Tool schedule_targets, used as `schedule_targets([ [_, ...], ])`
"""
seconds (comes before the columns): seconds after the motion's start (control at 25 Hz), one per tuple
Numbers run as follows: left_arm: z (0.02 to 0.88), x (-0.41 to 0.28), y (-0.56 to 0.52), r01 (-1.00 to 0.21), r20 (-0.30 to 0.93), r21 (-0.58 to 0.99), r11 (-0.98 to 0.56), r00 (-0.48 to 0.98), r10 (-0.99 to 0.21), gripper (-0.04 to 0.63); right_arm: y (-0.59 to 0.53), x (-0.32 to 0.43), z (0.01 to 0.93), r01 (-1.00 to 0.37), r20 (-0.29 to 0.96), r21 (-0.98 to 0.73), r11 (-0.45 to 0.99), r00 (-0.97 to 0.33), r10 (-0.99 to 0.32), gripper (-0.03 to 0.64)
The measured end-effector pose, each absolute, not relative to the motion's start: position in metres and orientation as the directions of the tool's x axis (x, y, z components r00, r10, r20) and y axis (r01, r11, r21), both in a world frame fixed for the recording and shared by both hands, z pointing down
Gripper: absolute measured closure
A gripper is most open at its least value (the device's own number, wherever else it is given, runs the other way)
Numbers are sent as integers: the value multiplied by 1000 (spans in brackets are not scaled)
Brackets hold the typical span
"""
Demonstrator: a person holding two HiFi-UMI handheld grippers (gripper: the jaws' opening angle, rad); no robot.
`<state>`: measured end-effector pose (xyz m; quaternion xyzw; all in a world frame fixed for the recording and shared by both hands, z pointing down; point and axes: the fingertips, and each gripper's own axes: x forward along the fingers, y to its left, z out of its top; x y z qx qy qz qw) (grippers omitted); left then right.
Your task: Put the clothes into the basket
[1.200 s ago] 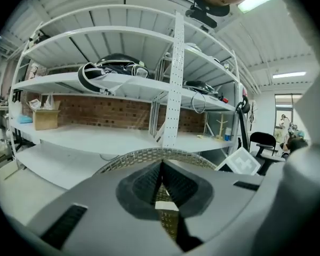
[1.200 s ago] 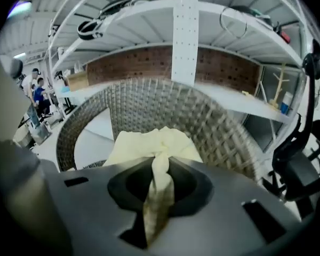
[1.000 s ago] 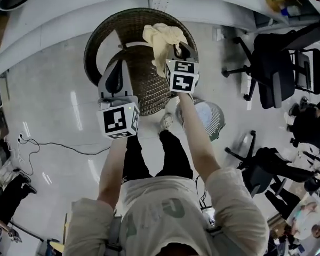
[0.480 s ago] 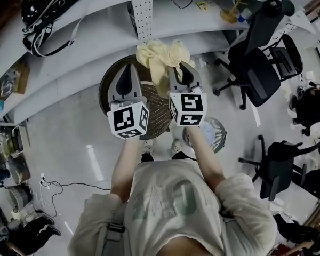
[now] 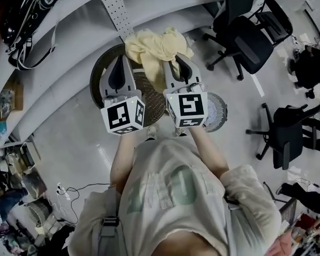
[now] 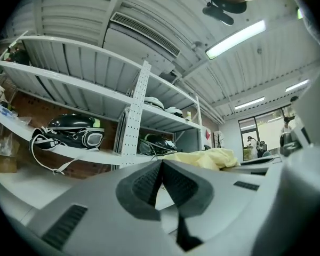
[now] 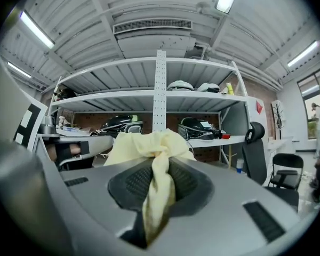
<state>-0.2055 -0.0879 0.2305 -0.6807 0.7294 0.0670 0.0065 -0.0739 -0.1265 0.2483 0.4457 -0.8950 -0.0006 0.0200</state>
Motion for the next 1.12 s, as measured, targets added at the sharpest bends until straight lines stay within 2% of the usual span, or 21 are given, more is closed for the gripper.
schedule_targets([
  [0.28, 237, -150, -121, -994, -80, 63, -86, 80, -994, 578, -143, -21, 270, -868, 72, -7, 496, -495, -866, 554],
  [0.52, 265, -14, -163, -929, -37, 77, -362, 360, -932, 578, -138, 122, 305, -972, 163, 11, 233, -228, -960, 554],
  [0.84, 316, 179, -167, -741, 17, 107, -663, 668, -744, 578, -88, 298, 354, -993, 262, 55, -100, 111, -959, 554],
  [0.96, 328, 225, -156, -689, 33, 111, -716, 723, -690, 578, -72, 335, 367, -985, 287, 56, -162, 172, -943, 554],
  [1.12, 335, 251, -156, -674, 52, 115, -730, 738, -673, 578, -65, 359, 376, -980, 304, 50, -192, 198, -932, 554],
])
